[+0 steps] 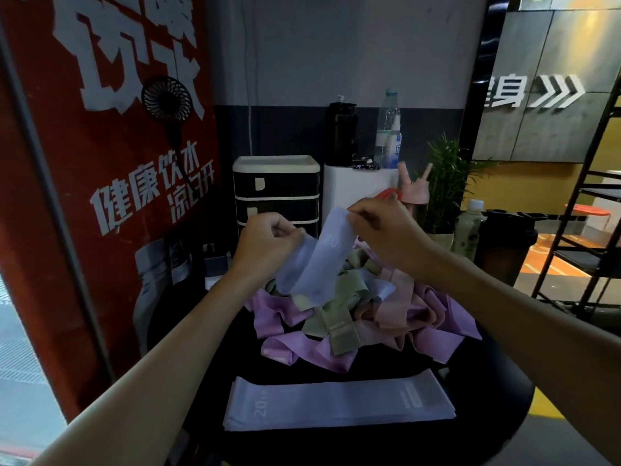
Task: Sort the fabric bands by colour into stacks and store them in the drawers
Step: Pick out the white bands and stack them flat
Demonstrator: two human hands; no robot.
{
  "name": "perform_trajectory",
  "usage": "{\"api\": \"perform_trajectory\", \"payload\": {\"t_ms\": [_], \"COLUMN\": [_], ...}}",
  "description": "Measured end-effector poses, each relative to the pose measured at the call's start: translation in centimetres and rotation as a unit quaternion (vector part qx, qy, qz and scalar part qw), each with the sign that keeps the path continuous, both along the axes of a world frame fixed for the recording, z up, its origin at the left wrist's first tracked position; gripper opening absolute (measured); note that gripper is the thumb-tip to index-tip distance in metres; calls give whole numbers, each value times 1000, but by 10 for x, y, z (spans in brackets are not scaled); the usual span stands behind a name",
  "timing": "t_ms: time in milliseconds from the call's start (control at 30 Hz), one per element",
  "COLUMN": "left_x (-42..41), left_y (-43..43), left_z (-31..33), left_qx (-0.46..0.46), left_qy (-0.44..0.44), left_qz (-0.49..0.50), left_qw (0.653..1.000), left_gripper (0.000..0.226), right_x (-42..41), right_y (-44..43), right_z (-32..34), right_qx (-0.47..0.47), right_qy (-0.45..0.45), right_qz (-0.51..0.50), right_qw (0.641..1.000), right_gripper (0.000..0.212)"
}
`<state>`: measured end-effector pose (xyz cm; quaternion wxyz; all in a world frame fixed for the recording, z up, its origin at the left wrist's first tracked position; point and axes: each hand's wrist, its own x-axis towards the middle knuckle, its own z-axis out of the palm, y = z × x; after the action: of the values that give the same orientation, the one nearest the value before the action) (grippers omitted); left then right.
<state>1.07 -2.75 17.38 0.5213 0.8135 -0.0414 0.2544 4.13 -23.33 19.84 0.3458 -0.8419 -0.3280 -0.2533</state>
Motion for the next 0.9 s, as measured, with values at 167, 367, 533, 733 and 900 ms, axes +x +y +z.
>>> {"api": "perform_trajectory", "payload": {"t_ms": [167,367,533,733,900], "left_x": [-1,-11,-11,-12,-13], "left_y": [6,-11,-21,-22,-21], "left_z": [-13,6,34,52,61], "left_qx": [53,-17,-52,-48,-61], "left_qy": [40,-53,-117,-107,-83], "left_qz": [15,-106,-118,-108,-97], "left_qw": [998,993,985,987,990], "left_gripper": [16,25,18,12,16], "right_x": [2,-4,-11,-20,-24], "right_y": [3,17,24,25,22], "right_z": [19,39,49,44,31], "right_qx": [59,83,112,148,180], "right_qy": [0,-12,-19,11,169], "right_qz": [6,33,50,49,72], "right_qw": [998,996,992,988,966], "right_gripper": [19,17,9,13,44]}}
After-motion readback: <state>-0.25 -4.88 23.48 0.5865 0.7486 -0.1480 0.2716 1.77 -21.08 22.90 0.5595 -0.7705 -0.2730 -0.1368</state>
